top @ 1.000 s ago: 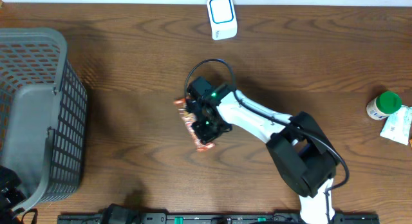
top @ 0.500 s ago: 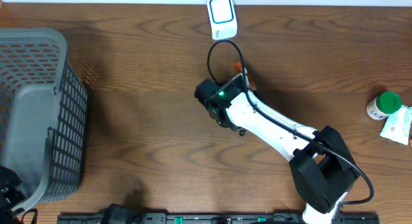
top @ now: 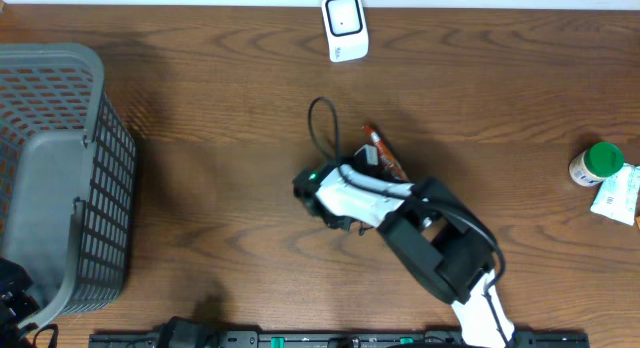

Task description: Scan the item barcode

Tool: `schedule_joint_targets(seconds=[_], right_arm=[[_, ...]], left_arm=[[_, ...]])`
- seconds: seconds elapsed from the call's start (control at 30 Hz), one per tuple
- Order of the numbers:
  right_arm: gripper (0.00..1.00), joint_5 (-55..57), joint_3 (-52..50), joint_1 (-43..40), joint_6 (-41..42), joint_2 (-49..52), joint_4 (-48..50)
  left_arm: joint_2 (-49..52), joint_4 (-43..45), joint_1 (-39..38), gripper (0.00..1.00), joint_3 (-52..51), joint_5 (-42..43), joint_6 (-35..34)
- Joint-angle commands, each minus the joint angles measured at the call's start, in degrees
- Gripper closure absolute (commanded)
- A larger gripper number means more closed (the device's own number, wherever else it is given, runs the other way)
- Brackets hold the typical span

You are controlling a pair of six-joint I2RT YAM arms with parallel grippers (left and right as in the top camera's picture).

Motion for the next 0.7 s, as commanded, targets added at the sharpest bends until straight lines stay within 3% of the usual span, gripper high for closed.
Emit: schedule_joint_targets(seconds=[0.0, 0.2, 0.4, 0.5, 0.57, 0.6, 0.67], right_arm=[[0.98, 0.94, -0.09, 2.91, 2.69, 2.51, -0.04], [0.98, -1.7, -0.09, 8.15, 2.69, 5.51, 1.33], [0.87, -6.58, -0.09, 14.25, 2.69, 7.39, 2.51], [0.72, -9.16, -0.09, 17.92, 2.69, 7.41, 2.62], [0.48, -9.01, -0.09, 20.17, 2.69, 7.41, 2.73], [0.41, -8.98, -0.09, 21.31, 2.67, 7.41, 2.91], [0.34, -8.81, -0.07, 23.32, 2.67, 7.41, 2.75]], left_arm=[[-0.39, 0.35, 0.35, 0.15, 0.13, -0.5, 0.9], [-0.39, 0.35, 0.35, 0.15, 0.13, -0.5, 0.9], [-0.42, 0.35, 0.35, 0.15, 0.13, -0.5, 0.9], [-0.42, 0.35, 0.35, 0.15, 0.13, -0.5, 0.9], [-0.42, 0.35, 0.35, 0.15, 0.13, -0.5, 0.9], [-0.42, 0.35, 0.35, 0.15, 0.13, -0.5, 0.9], [-0.42, 0.35, 0.35, 0.15, 0.13, -0.5, 0.9]])
